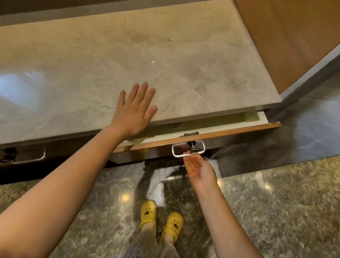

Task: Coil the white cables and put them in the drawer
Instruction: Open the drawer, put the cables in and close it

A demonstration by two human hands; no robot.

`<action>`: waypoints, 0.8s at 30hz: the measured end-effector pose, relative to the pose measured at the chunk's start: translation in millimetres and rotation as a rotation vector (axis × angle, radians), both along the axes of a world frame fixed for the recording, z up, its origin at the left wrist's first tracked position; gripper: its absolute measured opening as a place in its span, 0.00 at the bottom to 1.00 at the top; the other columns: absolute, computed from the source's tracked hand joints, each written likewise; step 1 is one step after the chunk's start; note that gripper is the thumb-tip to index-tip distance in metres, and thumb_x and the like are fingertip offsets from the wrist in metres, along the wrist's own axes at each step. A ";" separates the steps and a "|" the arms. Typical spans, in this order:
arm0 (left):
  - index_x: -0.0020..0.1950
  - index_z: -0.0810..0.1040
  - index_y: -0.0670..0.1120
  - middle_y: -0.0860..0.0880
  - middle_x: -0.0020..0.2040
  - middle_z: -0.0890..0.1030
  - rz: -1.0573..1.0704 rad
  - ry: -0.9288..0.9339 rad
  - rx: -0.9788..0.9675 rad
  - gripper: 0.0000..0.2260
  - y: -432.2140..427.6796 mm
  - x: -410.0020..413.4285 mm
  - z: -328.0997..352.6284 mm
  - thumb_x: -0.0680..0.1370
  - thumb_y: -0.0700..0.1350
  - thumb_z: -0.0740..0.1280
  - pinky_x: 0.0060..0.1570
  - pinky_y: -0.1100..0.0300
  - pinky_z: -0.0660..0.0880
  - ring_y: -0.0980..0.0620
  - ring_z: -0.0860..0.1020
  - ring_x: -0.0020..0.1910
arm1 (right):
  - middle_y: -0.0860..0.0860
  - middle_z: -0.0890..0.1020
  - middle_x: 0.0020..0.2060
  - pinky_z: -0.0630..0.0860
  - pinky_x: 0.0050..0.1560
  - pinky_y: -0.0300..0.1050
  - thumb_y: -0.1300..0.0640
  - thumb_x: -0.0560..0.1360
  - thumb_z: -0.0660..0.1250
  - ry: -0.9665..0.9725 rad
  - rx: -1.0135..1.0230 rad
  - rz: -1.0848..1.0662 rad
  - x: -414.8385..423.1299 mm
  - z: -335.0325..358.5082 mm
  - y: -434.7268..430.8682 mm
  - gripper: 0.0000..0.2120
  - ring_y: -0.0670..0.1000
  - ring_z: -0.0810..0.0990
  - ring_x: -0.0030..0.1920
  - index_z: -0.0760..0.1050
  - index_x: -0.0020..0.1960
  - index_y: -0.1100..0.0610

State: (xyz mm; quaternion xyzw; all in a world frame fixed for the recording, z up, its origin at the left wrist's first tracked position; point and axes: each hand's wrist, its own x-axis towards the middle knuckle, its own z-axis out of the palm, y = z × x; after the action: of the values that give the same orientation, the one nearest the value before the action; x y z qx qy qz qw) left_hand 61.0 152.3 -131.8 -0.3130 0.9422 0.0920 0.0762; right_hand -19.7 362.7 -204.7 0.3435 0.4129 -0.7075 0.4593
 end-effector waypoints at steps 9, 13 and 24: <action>0.76 0.41 0.52 0.50 0.78 0.38 -0.001 -0.018 0.011 0.26 -3.4 -0.2 1.6 0.81 0.58 0.42 0.72 0.46 0.35 0.50 0.37 0.76 | 0.61 0.70 0.68 0.61 0.73 0.52 0.46 0.82 0.48 -0.069 -0.218 -0.114 -14.9 4.5 -25.4 0.27 0.59 0.66 0.71 0.64 0.70 0.66; 0.76 0.40 0.52 0.50 0.77 0.38 -0.007 -0.025 0.005 0.26 -5.0 0.3 -1.7 0.80 0.58 0.42 0.72 0.46 0.35 0.50 0.36 0.75 | 0.61 0.64 0.72 0.56 0.74 0.52 0.43 0.81 0.47 -0.104 -0.229 -0.113 -21.7 8.7 -37.8 0.30 0.58 0.61 0.74 0.59 0.73 0.65; 0.77 0.40 0.50 0.47 0.77 0.37 -0.026 -0.124 0.085 0.29 -0.9 -4.9 18.3 0.80 0.59 0.45 0.72 0.43 0.37 0.46 0.36 0.76 | 0.56 0.74 0.62 0.69 0.63 0.56 0.53 0.81 0.50 0.291 0.096 0.726 -30.1 14.6 -39.7 0.18 0.57 0.71 0.66 0.67 0.67 0.58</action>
State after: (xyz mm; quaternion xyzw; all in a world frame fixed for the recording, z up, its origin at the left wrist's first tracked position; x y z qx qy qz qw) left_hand 56.1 151.5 -113.5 -0.3026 0.9348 0.1114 0.1489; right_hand -49.8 323.0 -190.0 0.0922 0.6010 -0.5205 0.5995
